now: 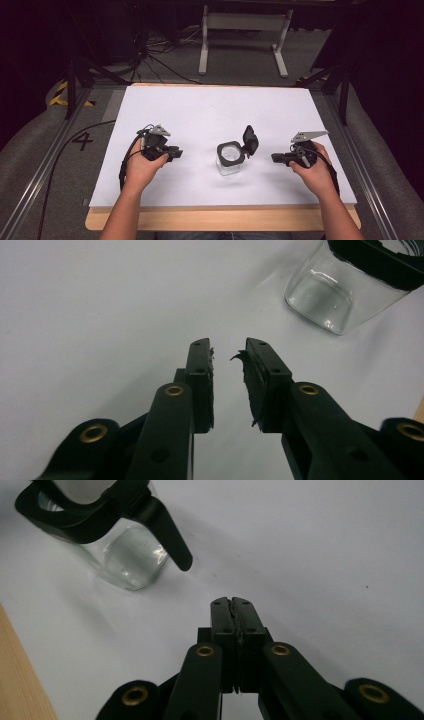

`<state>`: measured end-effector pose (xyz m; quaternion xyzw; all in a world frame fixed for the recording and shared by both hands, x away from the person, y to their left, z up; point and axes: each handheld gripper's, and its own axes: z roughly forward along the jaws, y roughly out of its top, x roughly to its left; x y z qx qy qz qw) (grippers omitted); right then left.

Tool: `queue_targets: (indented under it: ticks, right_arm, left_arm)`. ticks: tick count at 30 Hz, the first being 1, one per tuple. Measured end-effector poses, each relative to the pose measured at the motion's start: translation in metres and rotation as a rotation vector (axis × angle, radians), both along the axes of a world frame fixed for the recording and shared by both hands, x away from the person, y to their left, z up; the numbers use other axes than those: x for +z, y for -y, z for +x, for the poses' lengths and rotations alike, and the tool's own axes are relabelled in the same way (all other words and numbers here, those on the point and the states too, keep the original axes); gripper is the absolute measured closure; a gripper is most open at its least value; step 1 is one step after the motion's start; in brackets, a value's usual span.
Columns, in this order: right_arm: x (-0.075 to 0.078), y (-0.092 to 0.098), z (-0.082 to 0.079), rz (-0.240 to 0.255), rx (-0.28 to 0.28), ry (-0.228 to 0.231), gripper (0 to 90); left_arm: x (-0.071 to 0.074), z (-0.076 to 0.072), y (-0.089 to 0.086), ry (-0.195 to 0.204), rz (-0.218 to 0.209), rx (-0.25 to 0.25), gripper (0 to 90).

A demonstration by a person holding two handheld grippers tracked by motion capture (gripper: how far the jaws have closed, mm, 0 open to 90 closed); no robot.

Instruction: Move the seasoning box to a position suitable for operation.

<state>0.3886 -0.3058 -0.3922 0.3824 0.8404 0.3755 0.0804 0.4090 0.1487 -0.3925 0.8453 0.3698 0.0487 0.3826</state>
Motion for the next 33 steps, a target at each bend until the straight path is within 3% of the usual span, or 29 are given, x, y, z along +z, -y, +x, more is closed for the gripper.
queue_targets:
  ticks: [4, 6, 7, 12, 18, 26, 29, 33]
  right_arm:
    - [0.004, 0.000, -0.009, -0.008, 0.017, 0.012, 90.0]
    - [0.007, 0.002, -0.017, 0.000, 0.027, 0.015, 90.0]
    - [0.008, 0.004, -0.019, 0.000, 0.028, 0.019, 90.0]
    - [0.008, 0.015, -0.029, 0.009, -0.002, 0.022, 90.0]
    - [0.007, 0.029, -0.043, 0.014, -0.031, 0.034, 90.0]
    - [0.007, 0.028, -0.054, 0.002, -0.018, 0.033, 90.0]
    - [0.006, 0.026, -0.056, 0.002, -0.009, 0.039, 90.0]
    - [0.007, 0.025, -0.057, 0.003, -0.006, 0.040, 90.0]
  left_arm:
    - [0.001, 0.005, 0.007, 0.011, -0.010, -0.026, 81.8]
    - [0.002, 0.010, 0.014, 0.006, -0.051, -0.045, 88.7]
    - [0.002, 0.010, 0.014, 0.006, -0.051, -0.045, 89.6]
    - [0.000, 0.023, 0.031, 0.015, -0.058, -0.065, 89.9]
    - [-0.004, 0.036, 0.059, 0.072, -0.037, -0.128, 89.7]
    - [-0.022, 0.048, 0.082, 0.053, -0.038, -0.176, 89.8]
    - [-0.024, 0.049, 0.090, 0.069, -0.069, -0.202, 89.8]
    - [-0.024, 0.047, 0.096, 0.064, -0.062, -0.243, 89.8]
